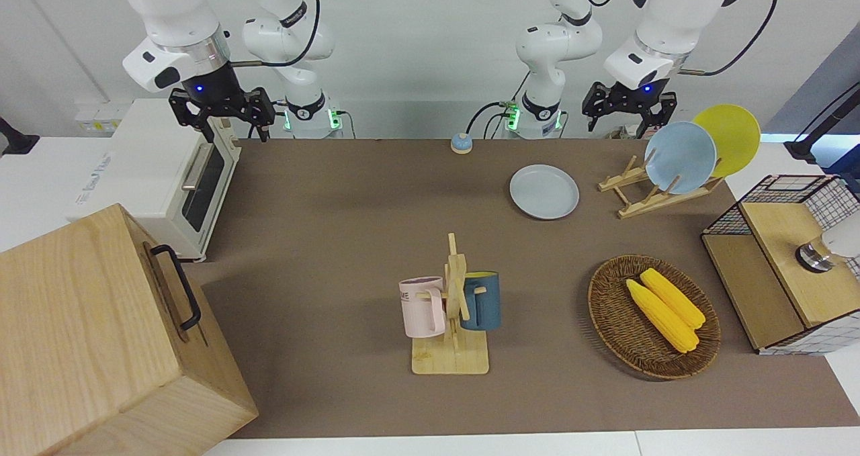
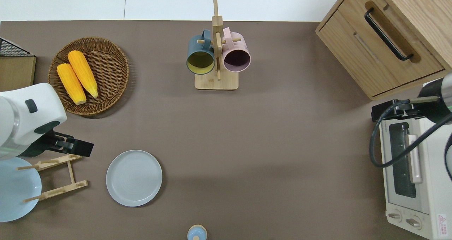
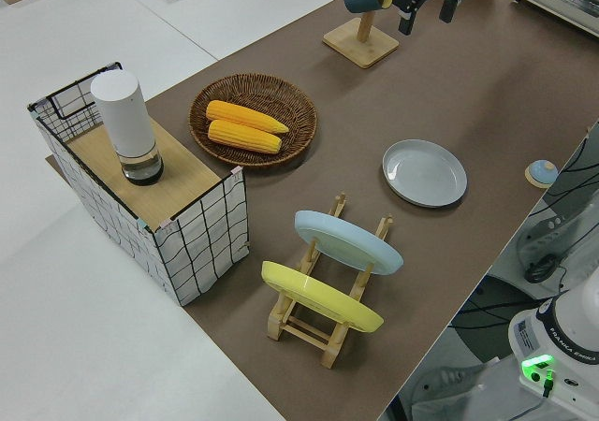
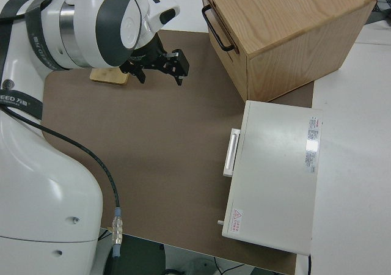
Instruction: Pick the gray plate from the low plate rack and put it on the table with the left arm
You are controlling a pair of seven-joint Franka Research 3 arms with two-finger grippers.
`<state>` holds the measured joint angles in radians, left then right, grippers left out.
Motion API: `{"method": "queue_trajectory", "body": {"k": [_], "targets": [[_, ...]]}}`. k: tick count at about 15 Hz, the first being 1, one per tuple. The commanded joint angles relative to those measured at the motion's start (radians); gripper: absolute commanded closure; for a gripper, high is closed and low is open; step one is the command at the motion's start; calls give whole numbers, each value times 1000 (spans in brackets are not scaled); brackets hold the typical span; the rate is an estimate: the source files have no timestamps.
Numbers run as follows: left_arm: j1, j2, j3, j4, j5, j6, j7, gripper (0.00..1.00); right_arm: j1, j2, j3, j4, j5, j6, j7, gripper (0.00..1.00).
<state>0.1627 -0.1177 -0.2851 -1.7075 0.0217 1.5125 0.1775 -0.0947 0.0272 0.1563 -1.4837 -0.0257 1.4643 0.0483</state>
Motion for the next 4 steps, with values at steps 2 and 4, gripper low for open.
{"method": "queue_trajectory", "body": {"k": [2, 4], "targets": [[-6, 12, 1, 8, 18, -17, 8, 0, 7, 0, -6, 6, 3, -1, 4, 17], [-5, 12, 1, 6, 17, -17, 8, 0, 7, 0, -6, 6, 3, -1, 4, 17]]}}
